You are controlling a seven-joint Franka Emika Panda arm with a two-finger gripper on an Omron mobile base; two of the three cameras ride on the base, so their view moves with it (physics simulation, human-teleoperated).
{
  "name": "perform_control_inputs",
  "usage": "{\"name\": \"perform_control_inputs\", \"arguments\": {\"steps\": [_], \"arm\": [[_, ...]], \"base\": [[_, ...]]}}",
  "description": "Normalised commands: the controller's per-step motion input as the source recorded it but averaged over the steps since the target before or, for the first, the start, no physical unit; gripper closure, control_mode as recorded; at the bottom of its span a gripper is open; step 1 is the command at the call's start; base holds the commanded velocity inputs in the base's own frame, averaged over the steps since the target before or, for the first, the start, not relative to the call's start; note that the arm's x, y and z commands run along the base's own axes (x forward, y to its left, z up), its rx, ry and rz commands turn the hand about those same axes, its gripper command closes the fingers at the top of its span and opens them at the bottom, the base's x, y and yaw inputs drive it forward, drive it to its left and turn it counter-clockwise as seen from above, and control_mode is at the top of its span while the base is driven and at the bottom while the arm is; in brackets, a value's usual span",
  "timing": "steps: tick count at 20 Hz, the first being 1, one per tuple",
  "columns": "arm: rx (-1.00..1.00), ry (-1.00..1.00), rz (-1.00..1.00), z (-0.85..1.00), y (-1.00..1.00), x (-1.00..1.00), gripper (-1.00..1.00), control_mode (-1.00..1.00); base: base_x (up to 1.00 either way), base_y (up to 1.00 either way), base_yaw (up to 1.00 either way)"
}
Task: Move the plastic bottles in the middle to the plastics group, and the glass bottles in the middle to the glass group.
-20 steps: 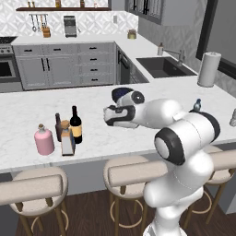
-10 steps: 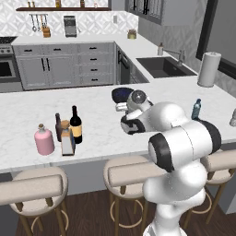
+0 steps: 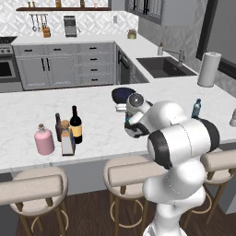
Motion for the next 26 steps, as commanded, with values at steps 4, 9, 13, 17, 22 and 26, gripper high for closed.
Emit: {"name": "perform_control_inputs", "arguments": {"steps": [4,9,13,17,22,26], "arm": [[0.03,0.00,0.04,0.00,-0.37,0.07,-1.00,-1.00],[0.00,0.00,0.04,0.00,-0.13,0.23,-1.00,-1.00],[0.00,0.00,0.07,0.00,0.12,0.39,-1.00,-1.00],[0.00,0.00,0.07,0.00,0.06,0.44,-1.00,-1.00],[0.00,0.04,0.03,0.00,0.00,0.28,-1.00,-1.00],[0.00,0.06,0.00,-0.12,0.00,0.17,-1.00,-1.00]], "base": [[0.00,0.00,0.00],[0.00,0.00,0.00],[0.00,0.00,0.00],[0.00,0.00,0.00],[0.00,0.00,0.00],[0.00,0.00,0.00]]}}
